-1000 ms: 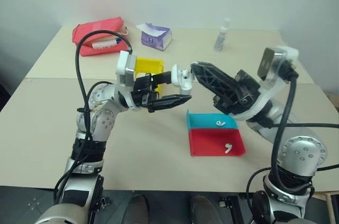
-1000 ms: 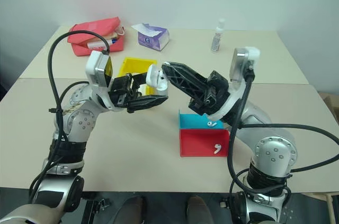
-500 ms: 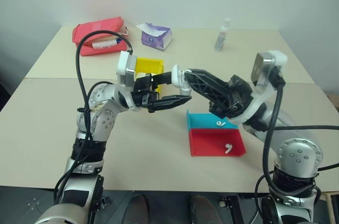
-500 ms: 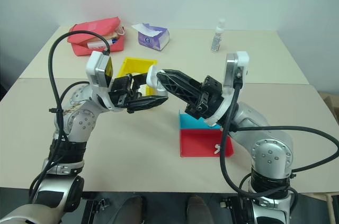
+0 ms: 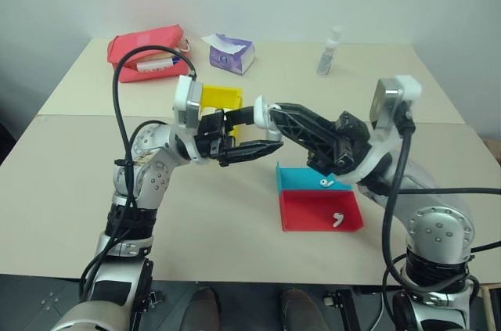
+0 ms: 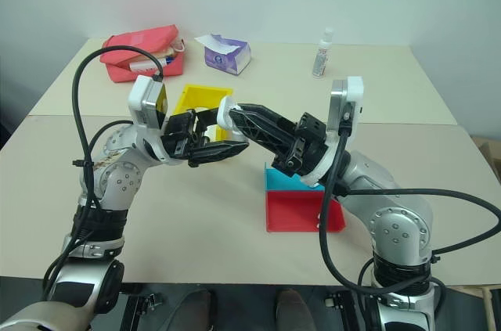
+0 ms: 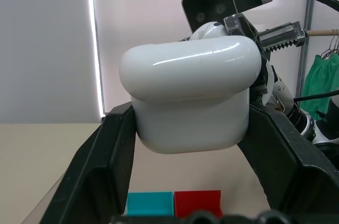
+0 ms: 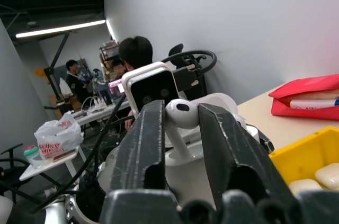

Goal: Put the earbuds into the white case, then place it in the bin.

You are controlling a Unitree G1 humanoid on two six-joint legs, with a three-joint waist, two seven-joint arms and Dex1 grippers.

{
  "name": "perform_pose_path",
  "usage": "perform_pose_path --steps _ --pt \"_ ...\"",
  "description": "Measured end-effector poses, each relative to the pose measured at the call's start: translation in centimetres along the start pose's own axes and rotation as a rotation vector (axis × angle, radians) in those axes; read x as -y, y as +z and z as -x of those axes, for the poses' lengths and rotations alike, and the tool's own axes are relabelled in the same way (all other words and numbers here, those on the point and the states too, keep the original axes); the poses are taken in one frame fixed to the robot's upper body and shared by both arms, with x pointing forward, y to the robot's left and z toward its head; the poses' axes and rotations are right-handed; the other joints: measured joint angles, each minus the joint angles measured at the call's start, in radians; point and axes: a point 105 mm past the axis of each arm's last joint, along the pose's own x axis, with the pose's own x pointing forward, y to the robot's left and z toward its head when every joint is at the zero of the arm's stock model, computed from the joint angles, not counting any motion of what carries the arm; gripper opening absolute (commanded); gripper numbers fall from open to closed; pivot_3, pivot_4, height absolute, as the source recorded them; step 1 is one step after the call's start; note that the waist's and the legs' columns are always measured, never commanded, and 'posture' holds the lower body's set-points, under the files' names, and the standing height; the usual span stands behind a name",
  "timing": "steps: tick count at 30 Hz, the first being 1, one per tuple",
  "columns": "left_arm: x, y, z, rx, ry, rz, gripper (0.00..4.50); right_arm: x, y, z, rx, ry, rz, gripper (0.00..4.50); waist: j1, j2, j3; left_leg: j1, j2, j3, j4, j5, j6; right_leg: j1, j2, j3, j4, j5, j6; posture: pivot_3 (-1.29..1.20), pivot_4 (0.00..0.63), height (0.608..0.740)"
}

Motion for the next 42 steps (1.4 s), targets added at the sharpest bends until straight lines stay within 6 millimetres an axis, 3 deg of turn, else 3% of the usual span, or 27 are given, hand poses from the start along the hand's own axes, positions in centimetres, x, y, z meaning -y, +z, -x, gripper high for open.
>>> perform_pose_path --steps 6,18,23,27,32,37,42 --pt "-0.3 0.1 0.1 0.002 0.023 -0.002 2.86 -0.2 -0.1 0.2 -0.014 0.017 0.009 4.12 0.000 0.000 0.000 0.000 0.000 0.000 0.000 0.000 0.000 0.000 0.000 0.000 0.000 0.000 0.000 0.00 0.150 0.740" --pt "-0.2 0.2 0.1 0.005 0.016 -0.006 2.86 -0.6 -0.1 0.9 -0.019 0.056 -0.013 4.12 0.000 0.000 0.000 0.000 0.000 0.000 0.000 0.000 0.000 0.000 0.000 0.000 0.000 0.000 0.000 0.00 0.150 0.740" --pt "-0.2 0.4 -0.2 0.002 -0.003 -0.013 2.86 -0.7 0.2 1.0 -0.006 0.071 -0.014 3.05 0.000 0.000 0.000 0.000 0.000 0.000 0.000 0.000 0.000 0.000 0.000 0.000 0.000 0.000 0.000 0.00 0.150 0.740" --pt "-0.2 -0.3 -0.3 -0.026 -0.012 -0.001 2.86 -0.4 0.8 1.4 -0.013 0.063 0.015 1.79 0.001 0.000 0.000 0.000 0.000 0.000 0.000 0.000 0.000 0.000 0.000 0.000 0.000 0.000 0.000 0.00 0.150 0.740" --pt "-0.2 -1.6 -0.7 -0.074 -0.032 0.000 2.86 0.9 2.2 1.4 -0.146 0.034 0.169 0.04 0.001 0.000 0.000 0.000 0.000 0.000 0.000 0.000 0.001 0.000 0.000 0.000 -0.001 0.000 0.000 0.00 0.150 0.740" --pt "0.1 -3.8 -1.3 -0.162 -0.076 -0.005 2.86 1.8 3.7 0.2 -0.400 0.073 0.338 0.04 -0.001 0.001 0.000 0.000 0.000 0.000 0.000 -0.001 0.002 -0.001 0.000 0.000 -0.002 0.000 0.000 0.00 0.150 0.740" --pt "0.0 -5.4 -2.2 -0.233 -0.083 -0.054 2.86 2.0 3.4 -2.1 -0.638 0.124 0.365 0.04 0.001 0.001 0.000 -0.003 0.000 0.001 0.000 -0.001 0.002 -0.003 0.000 0.001 -0.001 0.000 0.000 0.00 0.150 0.740"
